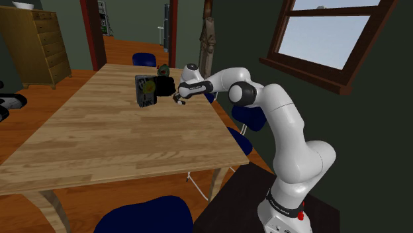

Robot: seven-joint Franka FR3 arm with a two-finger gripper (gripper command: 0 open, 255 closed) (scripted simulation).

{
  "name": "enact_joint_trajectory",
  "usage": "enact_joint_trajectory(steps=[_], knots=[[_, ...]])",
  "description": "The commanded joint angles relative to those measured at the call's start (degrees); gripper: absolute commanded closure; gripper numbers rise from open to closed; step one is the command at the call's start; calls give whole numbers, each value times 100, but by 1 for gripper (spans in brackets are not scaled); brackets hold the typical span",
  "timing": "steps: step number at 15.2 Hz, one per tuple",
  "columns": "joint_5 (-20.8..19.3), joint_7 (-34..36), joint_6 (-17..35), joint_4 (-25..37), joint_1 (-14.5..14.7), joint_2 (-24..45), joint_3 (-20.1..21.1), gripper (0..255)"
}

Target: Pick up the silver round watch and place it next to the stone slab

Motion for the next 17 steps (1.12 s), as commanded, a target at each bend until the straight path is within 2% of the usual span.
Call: enact_joint_trajectory(steps=[1, 5, 9, 17], knots=[[0, 0, 0, 0, 0, 0, 0, 0], [0, 0, 0, 0, 0, 0, 0, 0], [2, 126, 87, -1066, -135, -959, 73, 0], [3, 126, 87, -1066, -134, -959, 73, 0]])
